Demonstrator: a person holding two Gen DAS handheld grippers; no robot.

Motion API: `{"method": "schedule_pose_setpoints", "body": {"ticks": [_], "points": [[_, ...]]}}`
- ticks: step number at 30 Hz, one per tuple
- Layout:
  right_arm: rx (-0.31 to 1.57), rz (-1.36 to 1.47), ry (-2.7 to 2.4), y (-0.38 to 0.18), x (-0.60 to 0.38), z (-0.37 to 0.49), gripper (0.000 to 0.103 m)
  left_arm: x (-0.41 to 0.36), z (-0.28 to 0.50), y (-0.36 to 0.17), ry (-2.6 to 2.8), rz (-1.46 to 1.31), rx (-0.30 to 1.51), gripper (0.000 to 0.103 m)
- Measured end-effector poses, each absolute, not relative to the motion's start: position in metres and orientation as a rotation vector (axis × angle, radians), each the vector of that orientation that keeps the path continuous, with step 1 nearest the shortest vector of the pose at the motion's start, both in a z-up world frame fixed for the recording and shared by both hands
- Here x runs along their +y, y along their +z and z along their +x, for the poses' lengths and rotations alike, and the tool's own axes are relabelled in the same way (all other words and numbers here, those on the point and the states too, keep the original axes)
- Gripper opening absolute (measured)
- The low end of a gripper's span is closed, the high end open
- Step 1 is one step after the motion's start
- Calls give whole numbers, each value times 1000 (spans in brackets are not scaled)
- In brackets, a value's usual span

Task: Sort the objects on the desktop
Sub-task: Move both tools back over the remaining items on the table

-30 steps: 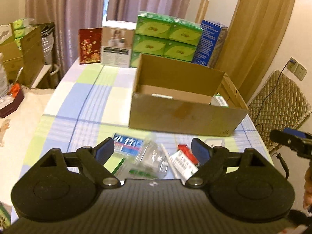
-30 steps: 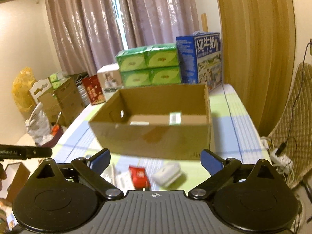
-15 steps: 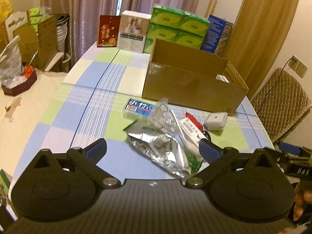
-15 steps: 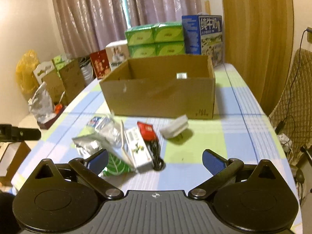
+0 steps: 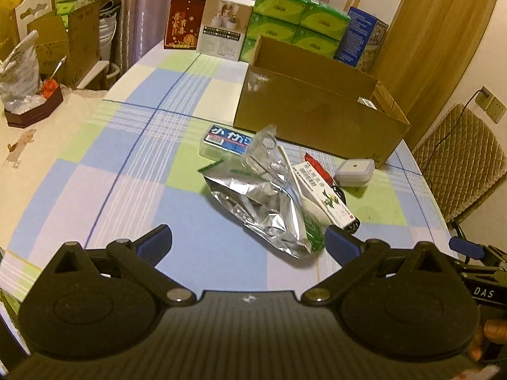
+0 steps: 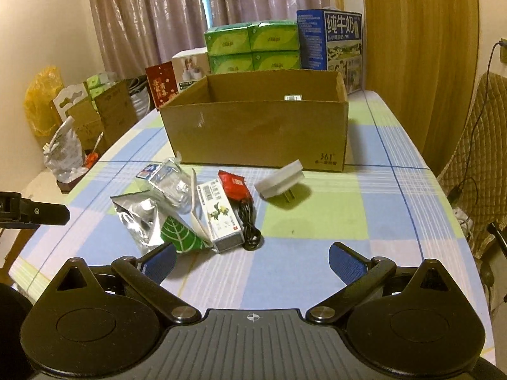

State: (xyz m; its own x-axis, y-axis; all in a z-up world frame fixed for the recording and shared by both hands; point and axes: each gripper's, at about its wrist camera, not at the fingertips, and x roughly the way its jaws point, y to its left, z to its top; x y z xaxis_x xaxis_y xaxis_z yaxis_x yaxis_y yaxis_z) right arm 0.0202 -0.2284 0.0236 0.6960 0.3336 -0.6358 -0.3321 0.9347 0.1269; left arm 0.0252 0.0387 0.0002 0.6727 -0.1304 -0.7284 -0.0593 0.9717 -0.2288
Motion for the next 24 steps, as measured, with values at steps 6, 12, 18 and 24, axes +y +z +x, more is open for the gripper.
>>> {"method": "schedule_pose_setpoints", "body": {"ticks": [6, 12, 18, 24], "points": [[716, -7, 373, 17, -228, 24, 100, 31, 28, -8, -51, -241, 858, 101], [719, -6, 384, 8, -227, 33, 100, 22, 36, -17, -62, -241, 884, 101], [736, 10, 386, 2, -229, 51, 97, 17, 49, -25, -64, -237, 902, 101], [759, 15, 392, -7, -231, 71, 79, 12, 65, -37, -54, -255, 921, 101]]}}
